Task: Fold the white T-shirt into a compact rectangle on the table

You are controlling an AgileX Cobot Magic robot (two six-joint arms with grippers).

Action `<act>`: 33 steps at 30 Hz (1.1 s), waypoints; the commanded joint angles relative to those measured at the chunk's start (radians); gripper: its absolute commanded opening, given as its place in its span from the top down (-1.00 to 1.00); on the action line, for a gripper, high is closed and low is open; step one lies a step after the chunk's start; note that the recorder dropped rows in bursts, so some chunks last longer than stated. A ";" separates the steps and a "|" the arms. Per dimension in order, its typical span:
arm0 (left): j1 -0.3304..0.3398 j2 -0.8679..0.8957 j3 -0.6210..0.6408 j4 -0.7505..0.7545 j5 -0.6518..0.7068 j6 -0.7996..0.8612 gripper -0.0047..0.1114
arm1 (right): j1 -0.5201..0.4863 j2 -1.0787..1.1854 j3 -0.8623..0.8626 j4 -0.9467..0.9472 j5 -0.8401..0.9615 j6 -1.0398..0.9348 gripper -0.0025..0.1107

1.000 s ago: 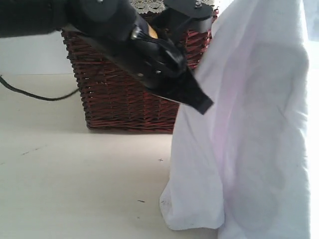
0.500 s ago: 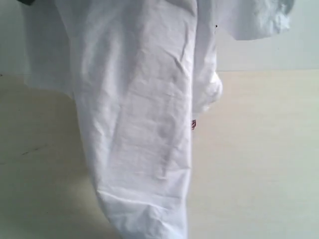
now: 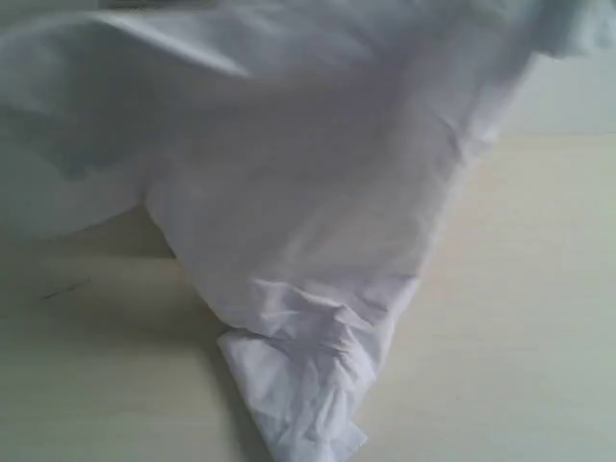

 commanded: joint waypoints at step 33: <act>-0.372 0.579 0.583 -1.097 -0.850 0.814 0.06 | -0.009 0.084 0.093 0.475 -0.244 -0.048 0.96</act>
